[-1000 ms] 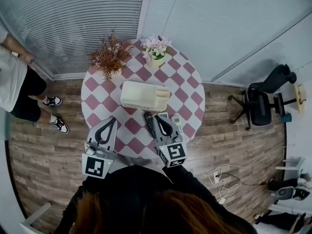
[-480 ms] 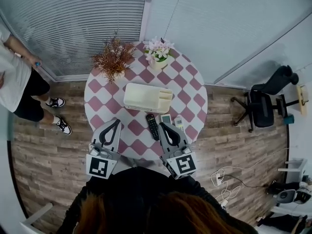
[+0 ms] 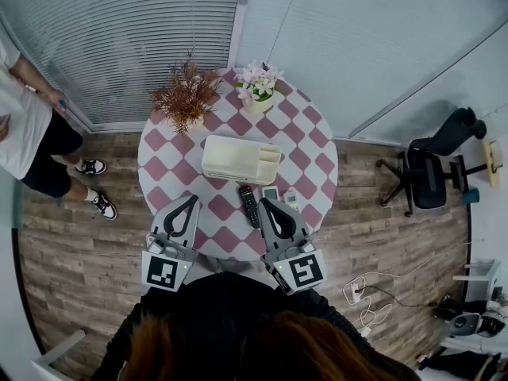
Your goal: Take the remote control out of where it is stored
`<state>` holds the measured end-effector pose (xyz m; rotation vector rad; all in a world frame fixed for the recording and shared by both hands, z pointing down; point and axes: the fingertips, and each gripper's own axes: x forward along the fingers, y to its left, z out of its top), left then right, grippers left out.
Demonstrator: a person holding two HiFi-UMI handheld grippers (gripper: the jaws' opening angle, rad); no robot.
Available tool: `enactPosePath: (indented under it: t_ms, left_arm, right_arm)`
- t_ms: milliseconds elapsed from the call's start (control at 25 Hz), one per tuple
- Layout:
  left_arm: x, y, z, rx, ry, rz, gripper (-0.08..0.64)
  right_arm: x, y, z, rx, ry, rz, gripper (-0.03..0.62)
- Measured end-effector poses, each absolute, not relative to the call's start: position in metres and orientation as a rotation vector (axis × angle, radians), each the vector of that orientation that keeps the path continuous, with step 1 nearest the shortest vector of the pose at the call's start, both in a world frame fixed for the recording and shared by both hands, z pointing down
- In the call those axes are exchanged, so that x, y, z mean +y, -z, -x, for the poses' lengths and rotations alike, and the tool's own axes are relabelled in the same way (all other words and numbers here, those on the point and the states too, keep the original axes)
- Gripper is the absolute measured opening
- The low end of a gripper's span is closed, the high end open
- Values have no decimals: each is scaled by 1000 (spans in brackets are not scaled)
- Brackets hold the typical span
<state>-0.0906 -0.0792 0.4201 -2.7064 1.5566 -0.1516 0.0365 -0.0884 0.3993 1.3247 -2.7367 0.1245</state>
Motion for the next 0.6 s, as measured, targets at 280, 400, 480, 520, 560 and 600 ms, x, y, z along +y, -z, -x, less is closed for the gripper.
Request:
enactPosePath:
  t_ms: [280,400,480,520,560,600]
  left_arm:
    - [-79,-420,89,1560,156,2709,6]
    - [-79,-421,89,1561,159,2714,6]
    - [-80,-421,88,1564,157,2717,6]
    - [-80,-421,88,1564,156,2718,6]
    - [-80,-422,88,1564,156,2718,6]
    - [-80,-422,88,1563,155,2717,6]
  right_arm:
    - [-87,-394,-38,-2735,-145,-1334,14]
    - [-88,-396,-38,-2732,-154,-1332,14]
    - [-88,-397,-38,-2723,-152,-1331,14]
    - [-88,-398,-38,-2721,-154,-1333,14]
    - [-88,-398,-38,-2720,-160,-1337,14]
    - [-88,-398,-38,-2718,-165,-1342,14]
